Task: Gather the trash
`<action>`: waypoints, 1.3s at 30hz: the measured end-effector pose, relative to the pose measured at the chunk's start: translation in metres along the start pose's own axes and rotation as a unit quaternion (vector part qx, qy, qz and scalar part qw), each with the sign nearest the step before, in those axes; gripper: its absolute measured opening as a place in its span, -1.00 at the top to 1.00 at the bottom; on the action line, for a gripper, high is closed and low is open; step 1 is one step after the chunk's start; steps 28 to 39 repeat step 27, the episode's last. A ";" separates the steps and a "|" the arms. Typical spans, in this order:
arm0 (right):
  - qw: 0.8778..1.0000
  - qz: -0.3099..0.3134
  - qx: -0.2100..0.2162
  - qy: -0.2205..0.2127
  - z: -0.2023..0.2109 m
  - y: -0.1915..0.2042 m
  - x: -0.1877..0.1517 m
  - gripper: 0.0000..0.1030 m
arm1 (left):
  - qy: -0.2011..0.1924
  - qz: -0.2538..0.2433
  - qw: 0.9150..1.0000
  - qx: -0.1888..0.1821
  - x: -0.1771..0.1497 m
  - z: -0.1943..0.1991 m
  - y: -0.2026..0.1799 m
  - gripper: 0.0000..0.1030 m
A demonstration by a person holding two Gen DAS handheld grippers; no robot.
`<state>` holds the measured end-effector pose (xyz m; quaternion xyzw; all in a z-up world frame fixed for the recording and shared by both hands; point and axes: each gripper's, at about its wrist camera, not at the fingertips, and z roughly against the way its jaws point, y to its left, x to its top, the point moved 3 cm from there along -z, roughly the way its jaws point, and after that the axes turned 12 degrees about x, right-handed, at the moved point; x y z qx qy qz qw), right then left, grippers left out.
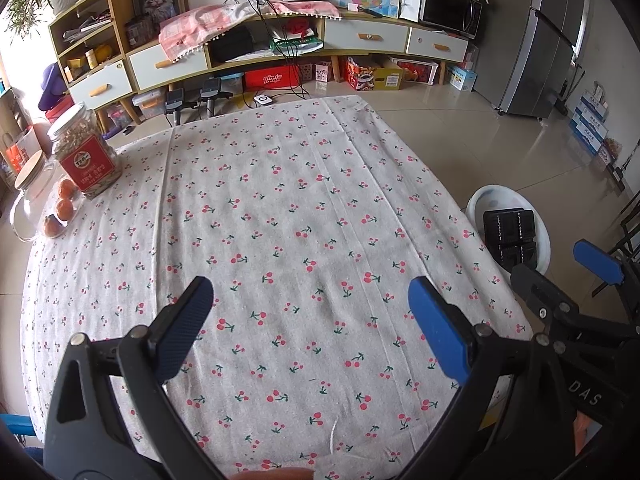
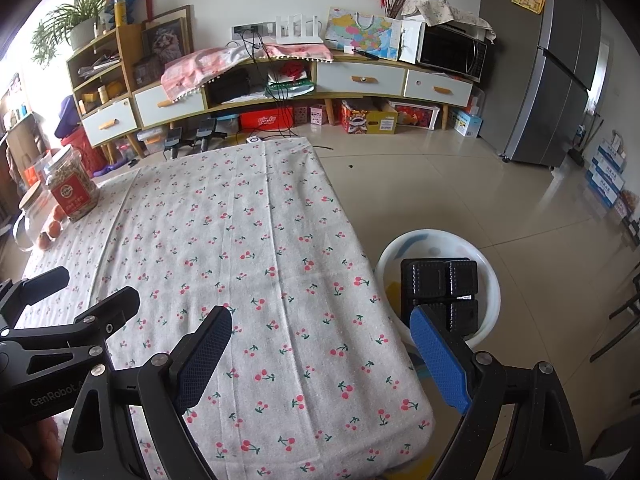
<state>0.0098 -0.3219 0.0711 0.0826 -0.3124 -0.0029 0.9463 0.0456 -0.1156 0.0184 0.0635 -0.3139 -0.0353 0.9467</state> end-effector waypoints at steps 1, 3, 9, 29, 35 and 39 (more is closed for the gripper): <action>1.000 0.000 0.000 0.000 0.000 0.000 0.000 -0.78 | -0.001 0.000 1.000 0.000 0.000 0.000 0.000 -0.90; 1.000 0.000 0.000 0.000 0.000 0.000 0.000 -0.78 | -0.002 -0.001 1.000 0.001 0.000 0.001 0.000 -0.90; 1.000 -0.003 -0.002 -0.003 0.001 -0.001 0.001 -0.79 | -0.005 -0.002 1.000 -0.001 -0.001 0.002 0.000 -0.90; 1.000 -0.007 -0.004 -0.006 0.004 -0.003 0.002 -0.79 | -0.009 -0.009 1.000 0.003 0.002 0.005 -0.001 -0.90; 1.000 -0.007 -0.004 -0.006 0.004 -0.003 0.002 -0.79 | -0.009 -0.009 1.000 0.003 0.002 0.005 -0.001 -0.90; 1.000 -0.007 -0.004 -0.006 0.004 -0.003 0.002 -0.79 | -0.009 -0.009 1.000 0.003 0.002 0.005 -0.001 -0.90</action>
